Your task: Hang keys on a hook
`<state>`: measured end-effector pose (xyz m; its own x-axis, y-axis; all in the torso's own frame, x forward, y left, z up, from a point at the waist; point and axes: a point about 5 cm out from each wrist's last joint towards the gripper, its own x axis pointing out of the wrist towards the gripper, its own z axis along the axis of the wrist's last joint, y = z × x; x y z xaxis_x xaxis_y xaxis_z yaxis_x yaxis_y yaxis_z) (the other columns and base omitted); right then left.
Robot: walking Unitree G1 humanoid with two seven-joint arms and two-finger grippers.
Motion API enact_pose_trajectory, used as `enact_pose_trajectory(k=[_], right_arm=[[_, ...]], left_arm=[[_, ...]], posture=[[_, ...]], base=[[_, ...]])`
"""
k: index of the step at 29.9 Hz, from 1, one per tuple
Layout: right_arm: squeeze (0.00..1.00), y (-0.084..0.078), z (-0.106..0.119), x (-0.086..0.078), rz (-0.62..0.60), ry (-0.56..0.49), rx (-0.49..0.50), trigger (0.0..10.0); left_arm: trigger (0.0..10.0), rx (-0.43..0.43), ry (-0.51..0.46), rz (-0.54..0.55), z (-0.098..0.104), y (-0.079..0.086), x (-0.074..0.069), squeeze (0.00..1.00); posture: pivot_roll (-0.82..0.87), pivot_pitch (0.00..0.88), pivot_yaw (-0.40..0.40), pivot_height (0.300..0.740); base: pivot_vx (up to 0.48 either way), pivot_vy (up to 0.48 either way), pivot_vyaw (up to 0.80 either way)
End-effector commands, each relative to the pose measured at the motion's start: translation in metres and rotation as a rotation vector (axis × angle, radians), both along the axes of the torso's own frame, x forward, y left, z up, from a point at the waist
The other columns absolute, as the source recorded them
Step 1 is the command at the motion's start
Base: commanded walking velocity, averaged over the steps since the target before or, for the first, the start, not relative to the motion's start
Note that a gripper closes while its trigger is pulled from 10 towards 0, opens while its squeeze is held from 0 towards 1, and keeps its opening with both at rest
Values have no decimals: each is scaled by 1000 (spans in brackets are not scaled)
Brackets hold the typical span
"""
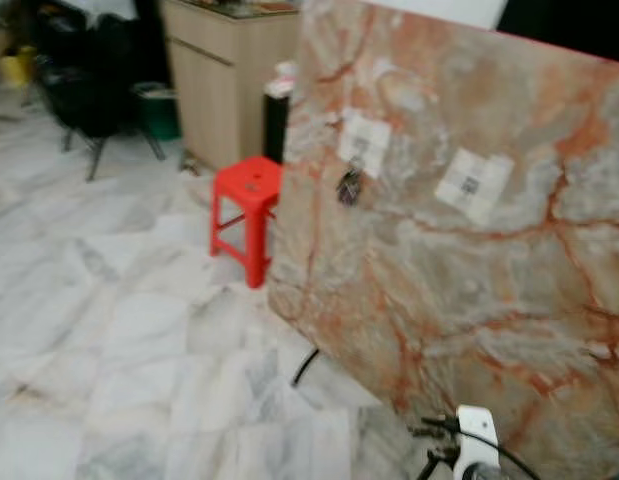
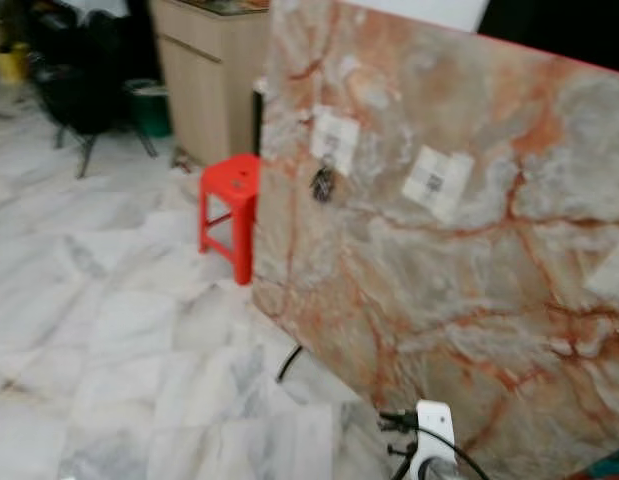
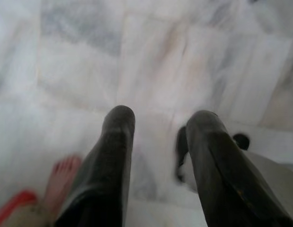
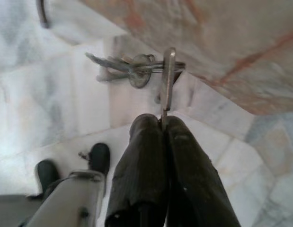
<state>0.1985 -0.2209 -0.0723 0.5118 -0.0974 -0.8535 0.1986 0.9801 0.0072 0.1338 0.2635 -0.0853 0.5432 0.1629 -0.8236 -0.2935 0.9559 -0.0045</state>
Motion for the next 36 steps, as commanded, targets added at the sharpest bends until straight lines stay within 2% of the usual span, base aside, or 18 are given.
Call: enact_pose_trajectory(k=[1, 7, 12, 18, 22, 26, 27, 30, 31, 36], right_arm=[[0, 6, 4, 10, -34, -42, 18, 10000], [0, 5, 4, 10, -64, -32, 17, 10000], [0, 5, 6, 13, -99, -37, 26, 10000], [0, 8, 7, 16, -103, -42, 31, 10000], [0, 10, 7, 16, -107, -40, 30, 10000], [0, 12, 6, 15, -118, -39, 35, 10000], [0, 14, 5, 15, -120, -38, 37, 10000], [0, 15, 5, 14, -119, -37, 37, 10000], [0, 17, 4, 14, -117, -39, 39, 10000], [0, 19, 6, 18, -127, -52, 43, 10000]], left_arm=[[10000, 5, 56, 3, -6, -2, -15, 0], [10000, -19, 47, 2, -11, -23, -12, 0], [10000, -29, 38, -5, -13, -40, -5, 0], [10000, -36, 23, 13, -12, -46, 1, 0], [10000, -31, 17, 13, -11, -42, 5, 0], [10000, -16, 9, 18, -6, -24, 5, 0], [10000, -8, 8, 23, -4, -14, 1, 0], [10000, 1, 17, 16, -3, -5, -4, 0], [10000, 10, 25, 15, -2, 4, -10, 0], [10000, 24, 34, 12, 0, 18, -24, 0]], posture=[[124, 0, -70, 740], [130, 0, -70, 740], [133, 0, -65, 740], [136, 0, -67, 740], [143, 0, -62, 740], [143, 0, -50, 740], [143, 0, -44, 740], [147, 0, -38, 740], [151, 0, -34, 740], [140, 0, -18, 740]], base=[[0, 0, 0], [0, 0, -142], [0, 0, -800], [0, 0, -796], [0, 0, -791], [0, 0, -794], [0, 0, -800], [0, 0, -800], [0, 274, -788], [0, 222, -788]])
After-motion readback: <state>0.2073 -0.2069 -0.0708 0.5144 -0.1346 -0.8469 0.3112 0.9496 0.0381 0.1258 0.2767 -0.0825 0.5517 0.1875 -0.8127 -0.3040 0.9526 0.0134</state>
